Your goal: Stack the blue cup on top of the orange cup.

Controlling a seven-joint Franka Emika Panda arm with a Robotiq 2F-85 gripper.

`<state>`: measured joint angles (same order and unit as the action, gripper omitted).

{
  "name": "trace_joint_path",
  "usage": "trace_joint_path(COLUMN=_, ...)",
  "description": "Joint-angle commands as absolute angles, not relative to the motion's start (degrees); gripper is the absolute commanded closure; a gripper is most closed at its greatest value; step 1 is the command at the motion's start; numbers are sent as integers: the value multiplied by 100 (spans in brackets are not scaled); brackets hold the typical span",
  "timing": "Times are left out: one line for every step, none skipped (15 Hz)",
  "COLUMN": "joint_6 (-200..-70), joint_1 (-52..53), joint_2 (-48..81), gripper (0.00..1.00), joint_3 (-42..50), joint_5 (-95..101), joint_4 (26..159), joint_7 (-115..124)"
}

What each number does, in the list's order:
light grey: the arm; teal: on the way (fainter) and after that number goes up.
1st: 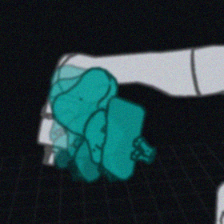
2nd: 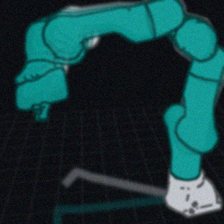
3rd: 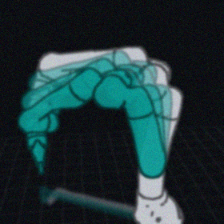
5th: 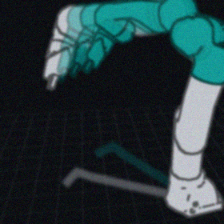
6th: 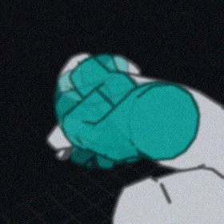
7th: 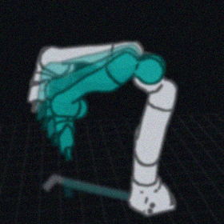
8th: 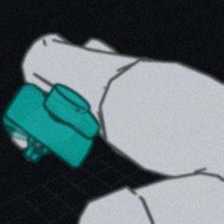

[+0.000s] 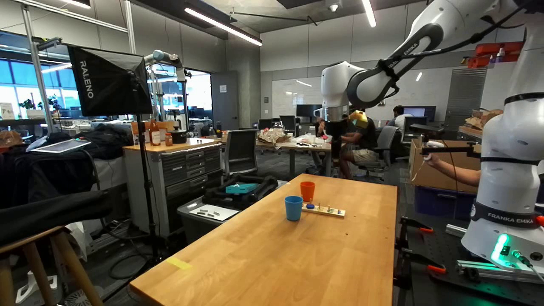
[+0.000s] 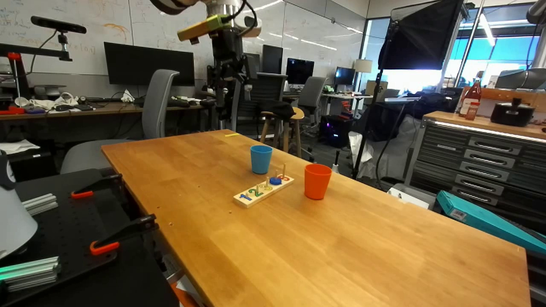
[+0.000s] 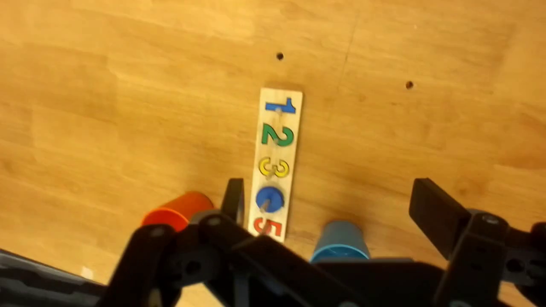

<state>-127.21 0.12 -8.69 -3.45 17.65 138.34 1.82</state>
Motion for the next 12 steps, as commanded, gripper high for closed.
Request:
trace_joint_path(joint_6=-13116, joint_1=246, joint_2=532, gripper=0, joint_3=-526, joint_5=1696, joint_4=12783, joint_7=593)
trace_joint_path(joint_6=-13227, joint_1=321, joint_2=878, gripper=0, joint_3=-551, joint_5=1742, joint_4=12545, joint_7=710)
trace_joint_path(joint_6=-13264, joint_1=411, joint_2=1224, gripper=0, joint_3=-562, joint_5=1761, joint_4=12272, joint_7=809)
trace_joint_path(joint_6=-13294, joint_1=506, joint_2=1541, gripper=0, joint_3=-550, joint_5=1801, joint_4=11981, joint_7=920)
trace_joint_path(joint_6=-13311, joint_1=600, joint_2=1886, gripper=0, joint_3=-520, joint_5=1791, joint_4=11689, joint_7=971)
trace_joint_path(joint_6=-13326, joint_1=693, joint_2=2139, gripper=0, joint_3=-472, joint_5=1837, joint_4=11440, joint_7=1032)
trace_joint_path(joint_6=-13346, joint_1=769, joint_2=2399, gripper=0, joint_3=-433, joint_5=1833, joint_4=11210, joint_7=1048)
trace_joint_path(joint_6=-13338, joint_1=838, joint_2=2630, gripper=0, joint_3=-389, joint_5=1830, joint_4=10990, joint_7=1070)
trace_joint_path(joint_6=-13317, joint_1=892, joint_2=2817, gripper=0, joint_3=-344, joint_5=1812, joint_4=10801, joint_7=1077)
trace_joint_path(joint_6=-13336, joint_1=945, joint_2=3023, gripper=0, joint_3=-305, joint_5=1801, joint_4=10625, joint_7=1083)
trace_joint_path(joint_6=-13299, joint_1=980, joint_2=3174, gripper=0, joint_3=-268, joint_5=1778, joint_4=10472, joint_7=1071)
trace_joint_path(joint_6=-13296, joint_1=1014, joint_2=3308, gripper=0, joint_3=-221, joint_5=1775, joint_4=10342, joint_7=1079)
